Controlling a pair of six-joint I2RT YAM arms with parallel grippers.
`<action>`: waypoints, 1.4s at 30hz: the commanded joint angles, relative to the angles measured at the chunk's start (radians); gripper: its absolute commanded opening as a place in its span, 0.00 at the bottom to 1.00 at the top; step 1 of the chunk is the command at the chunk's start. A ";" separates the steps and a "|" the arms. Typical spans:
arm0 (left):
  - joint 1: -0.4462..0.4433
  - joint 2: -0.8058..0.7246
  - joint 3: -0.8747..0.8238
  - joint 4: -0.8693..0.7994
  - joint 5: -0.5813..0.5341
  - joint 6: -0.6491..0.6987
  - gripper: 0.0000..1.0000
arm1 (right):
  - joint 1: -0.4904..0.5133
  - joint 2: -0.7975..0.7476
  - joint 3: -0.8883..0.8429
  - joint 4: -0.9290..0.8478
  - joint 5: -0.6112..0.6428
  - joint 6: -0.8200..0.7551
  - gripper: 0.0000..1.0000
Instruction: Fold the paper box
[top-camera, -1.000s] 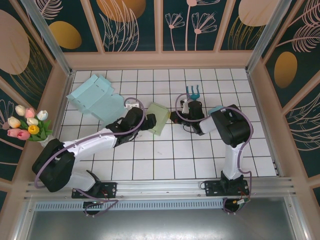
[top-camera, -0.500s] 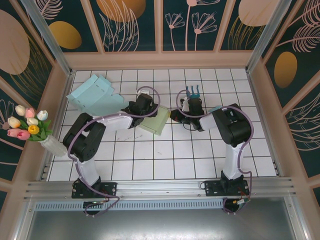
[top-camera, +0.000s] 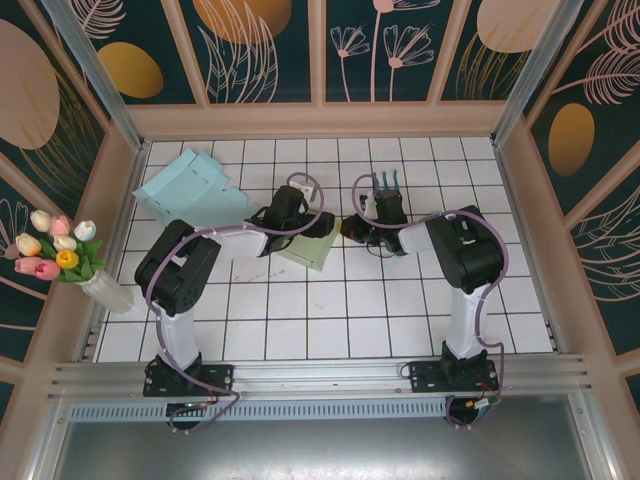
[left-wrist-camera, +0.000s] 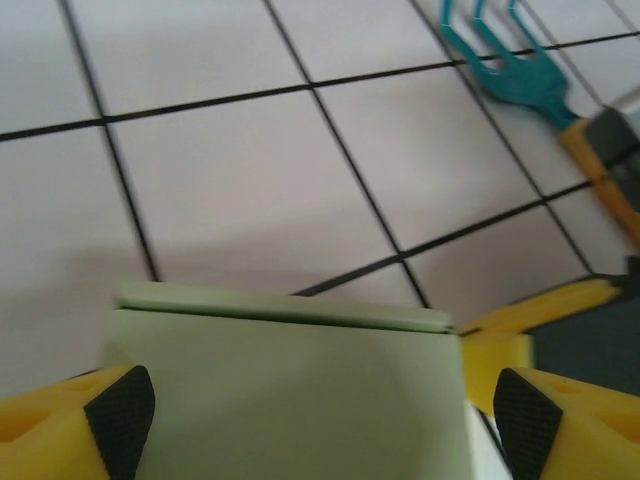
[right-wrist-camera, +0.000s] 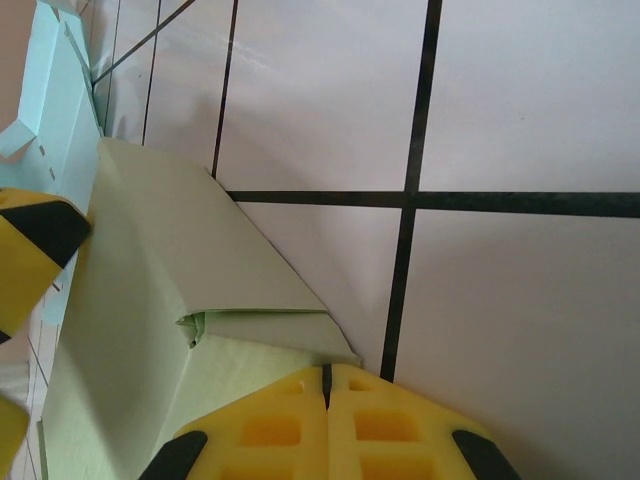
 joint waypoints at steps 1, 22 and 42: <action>-0.001 0.028 -0.016 0.106 0.203 -0.088 0.87 | -0.020 0.071 0.002 -0.101 0.048 -0.040 0.00; 0.003 -0.047 0.036 -0.182 -0.245 -0.176 0.85 | -0.032 0.074 -0.020 -0.039 0.005 -0.032 0.00; 0.027 0.105 0.080 0.048 0.199 -0.237 0.83 | -0.032 0.085 0.006 -0.062 -0.002 -0.044 0.00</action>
